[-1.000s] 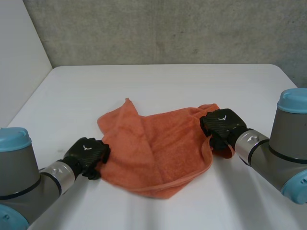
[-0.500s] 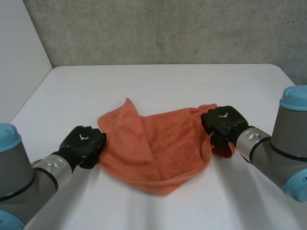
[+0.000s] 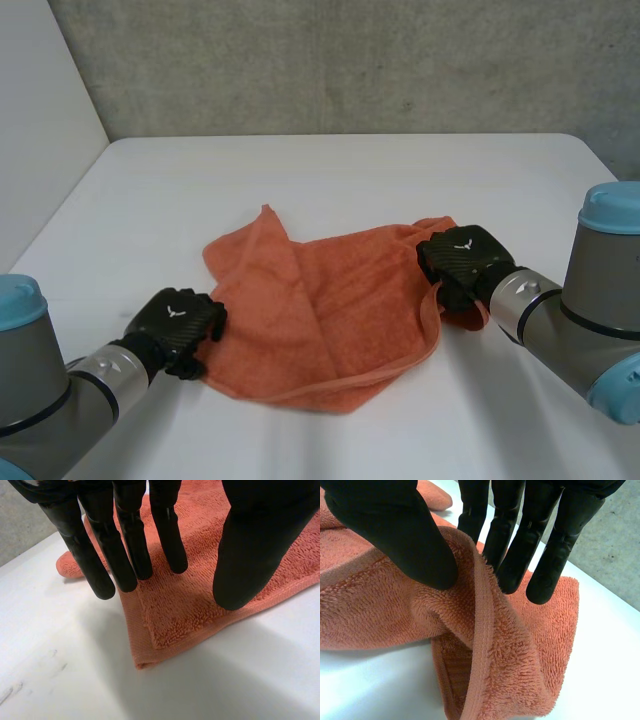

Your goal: Fold the laundry

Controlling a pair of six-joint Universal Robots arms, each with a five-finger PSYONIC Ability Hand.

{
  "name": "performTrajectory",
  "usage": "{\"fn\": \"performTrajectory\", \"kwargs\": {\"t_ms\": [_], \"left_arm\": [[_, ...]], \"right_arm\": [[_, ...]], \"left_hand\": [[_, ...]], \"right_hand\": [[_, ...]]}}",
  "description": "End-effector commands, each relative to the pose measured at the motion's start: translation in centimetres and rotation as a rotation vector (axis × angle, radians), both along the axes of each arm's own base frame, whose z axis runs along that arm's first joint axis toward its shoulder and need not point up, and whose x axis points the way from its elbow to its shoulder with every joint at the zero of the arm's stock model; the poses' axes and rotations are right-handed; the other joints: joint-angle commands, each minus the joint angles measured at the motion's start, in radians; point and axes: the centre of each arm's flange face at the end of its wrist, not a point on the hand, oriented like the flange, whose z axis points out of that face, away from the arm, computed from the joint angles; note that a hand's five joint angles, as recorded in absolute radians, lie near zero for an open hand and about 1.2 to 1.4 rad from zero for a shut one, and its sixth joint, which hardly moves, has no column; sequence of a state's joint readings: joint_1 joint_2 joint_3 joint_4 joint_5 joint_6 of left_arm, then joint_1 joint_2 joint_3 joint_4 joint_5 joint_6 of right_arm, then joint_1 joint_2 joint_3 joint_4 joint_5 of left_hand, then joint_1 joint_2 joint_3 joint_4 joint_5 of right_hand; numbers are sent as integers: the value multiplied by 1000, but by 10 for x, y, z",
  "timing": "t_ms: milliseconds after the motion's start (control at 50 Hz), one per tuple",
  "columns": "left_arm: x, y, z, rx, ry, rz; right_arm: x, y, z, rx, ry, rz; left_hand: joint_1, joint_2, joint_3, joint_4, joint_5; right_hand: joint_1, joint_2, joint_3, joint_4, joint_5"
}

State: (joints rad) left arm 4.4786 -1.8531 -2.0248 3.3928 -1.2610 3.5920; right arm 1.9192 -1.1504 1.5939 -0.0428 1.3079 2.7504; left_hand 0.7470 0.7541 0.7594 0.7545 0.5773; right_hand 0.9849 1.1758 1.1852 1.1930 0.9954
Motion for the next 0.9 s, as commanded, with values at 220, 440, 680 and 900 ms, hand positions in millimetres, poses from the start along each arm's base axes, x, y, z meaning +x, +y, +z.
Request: {"fn": "performTrajectory", "kwargs": {"t_ms": [220,440,680,900], "left_arm": [[-1,-5,-9,19,-5,-1],[-2,-7,-14,32,-8,-3],[-4,-12,-13,4,-1,-3],[-5,-15,-13,-28,6,-4]], "right_arm": [[0,1,-1,4,1,1],[0,2,-2,8,3,4],[0,2,-2,9,4,4],[0,1,-2,6,4,1]], "left_hand": [[112,105,100,105,108],[154,146,141,146,149],[567,559,554,559,562],[649,642,637,642,644]], "right_hand": [[411,220,211,203,226],[411,220,211,203,226],[411,220,211,203,226],[411,220,211,203,226]]}}
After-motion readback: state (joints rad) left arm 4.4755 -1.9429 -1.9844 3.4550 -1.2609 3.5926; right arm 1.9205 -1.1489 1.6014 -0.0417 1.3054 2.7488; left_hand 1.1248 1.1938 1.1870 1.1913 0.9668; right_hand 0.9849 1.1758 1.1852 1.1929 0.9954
